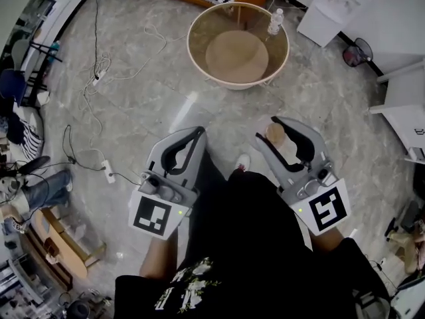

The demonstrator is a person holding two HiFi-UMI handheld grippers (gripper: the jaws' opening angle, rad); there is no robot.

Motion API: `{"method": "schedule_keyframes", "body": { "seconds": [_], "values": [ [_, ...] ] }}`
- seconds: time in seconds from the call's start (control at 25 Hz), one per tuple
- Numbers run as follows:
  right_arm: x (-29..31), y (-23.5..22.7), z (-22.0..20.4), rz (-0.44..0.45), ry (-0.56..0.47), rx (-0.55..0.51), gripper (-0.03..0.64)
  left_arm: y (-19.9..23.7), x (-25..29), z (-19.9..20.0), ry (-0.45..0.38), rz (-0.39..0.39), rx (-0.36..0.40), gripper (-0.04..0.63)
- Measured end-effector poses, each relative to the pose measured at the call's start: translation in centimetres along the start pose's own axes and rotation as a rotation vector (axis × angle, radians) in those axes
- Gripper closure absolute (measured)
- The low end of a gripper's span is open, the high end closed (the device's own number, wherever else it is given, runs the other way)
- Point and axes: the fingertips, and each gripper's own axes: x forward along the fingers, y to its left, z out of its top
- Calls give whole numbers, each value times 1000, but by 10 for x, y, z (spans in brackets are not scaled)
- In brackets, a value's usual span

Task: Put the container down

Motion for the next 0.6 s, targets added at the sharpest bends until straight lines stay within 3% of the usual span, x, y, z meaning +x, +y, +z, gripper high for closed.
{"method": "schedule_keyframes", "body": {
  "seconds": [0.6],
  "values": [
    [89, -40, 26, -116, 8, -11, 480, 105, 45, 27, -32, -98, 37, 586]
  ]
}}
